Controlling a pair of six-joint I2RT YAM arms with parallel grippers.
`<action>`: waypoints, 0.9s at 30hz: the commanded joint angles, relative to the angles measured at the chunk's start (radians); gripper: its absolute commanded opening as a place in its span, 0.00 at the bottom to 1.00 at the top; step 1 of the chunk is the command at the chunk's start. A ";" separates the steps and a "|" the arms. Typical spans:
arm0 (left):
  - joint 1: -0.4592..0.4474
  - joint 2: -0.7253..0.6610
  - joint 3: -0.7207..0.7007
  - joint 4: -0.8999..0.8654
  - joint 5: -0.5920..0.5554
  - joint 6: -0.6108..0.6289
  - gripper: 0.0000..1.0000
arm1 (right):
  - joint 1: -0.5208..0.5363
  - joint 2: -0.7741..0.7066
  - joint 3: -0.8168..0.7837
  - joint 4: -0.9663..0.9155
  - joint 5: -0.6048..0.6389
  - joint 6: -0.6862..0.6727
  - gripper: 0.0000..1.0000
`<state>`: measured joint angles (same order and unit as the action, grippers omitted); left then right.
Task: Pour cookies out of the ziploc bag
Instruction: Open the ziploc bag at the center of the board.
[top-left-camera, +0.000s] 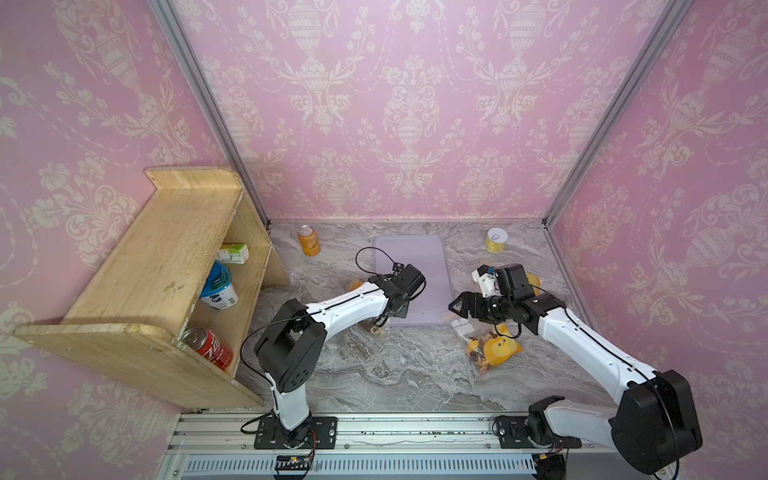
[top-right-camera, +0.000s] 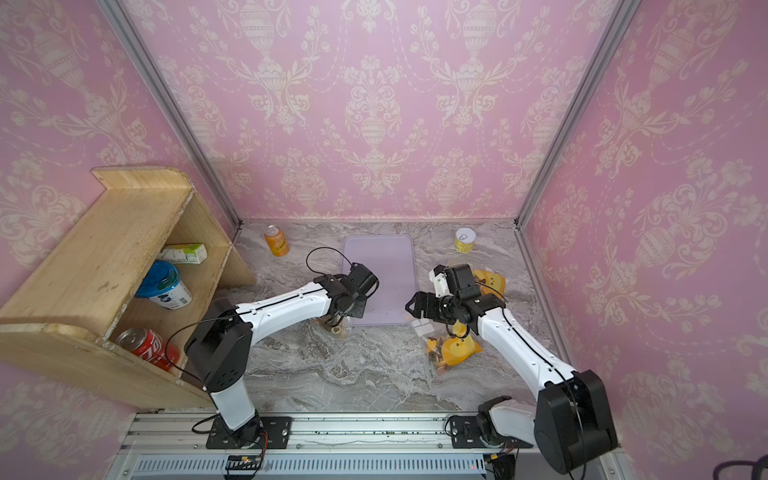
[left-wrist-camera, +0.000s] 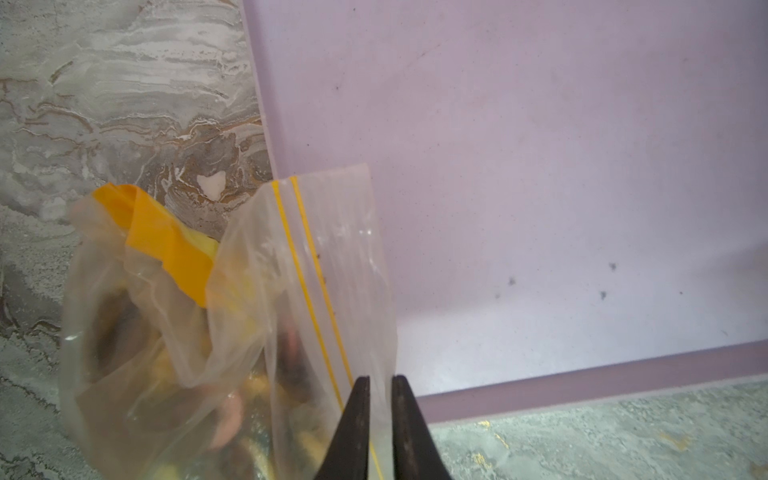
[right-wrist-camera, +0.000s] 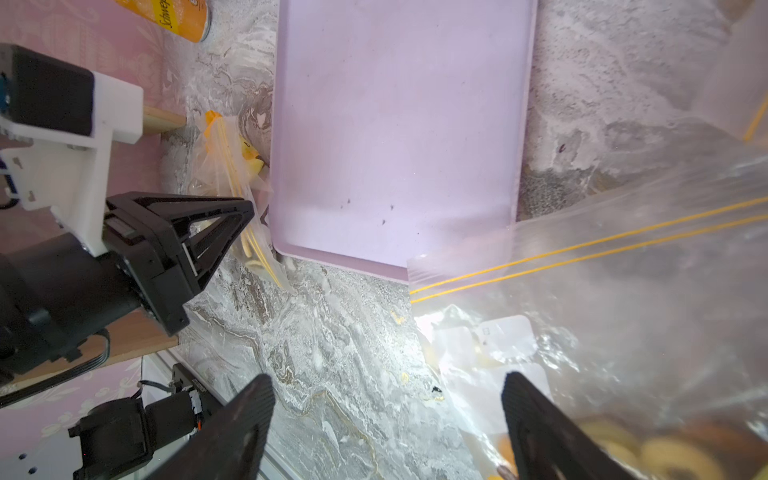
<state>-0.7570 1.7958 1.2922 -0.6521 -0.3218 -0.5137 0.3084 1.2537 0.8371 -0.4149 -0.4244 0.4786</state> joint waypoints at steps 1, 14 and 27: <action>-0.003 -0.055 -0.024 -0.016 -0.023 -0.001 0.14 | 0.047 0.045 0.001 0.071 -0.042 0.017 0.82; 0.007 -0.129 -0.097 0.031 0.022 0.005 0.12 | 0.208 0.282 0.091 0.272 -0.065 0.093 0.57; -0.020 -0.093 -0.075 0.016 0.019 0.018 0.44 | 0.209 0.331 0.121 0.306 0.082 0.112 0.59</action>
<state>-0.7643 1.6772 1.1900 -0.6022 -0.2790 -0.5053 0.5213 1.5967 0.9382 -0.1322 -0.3943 0.5781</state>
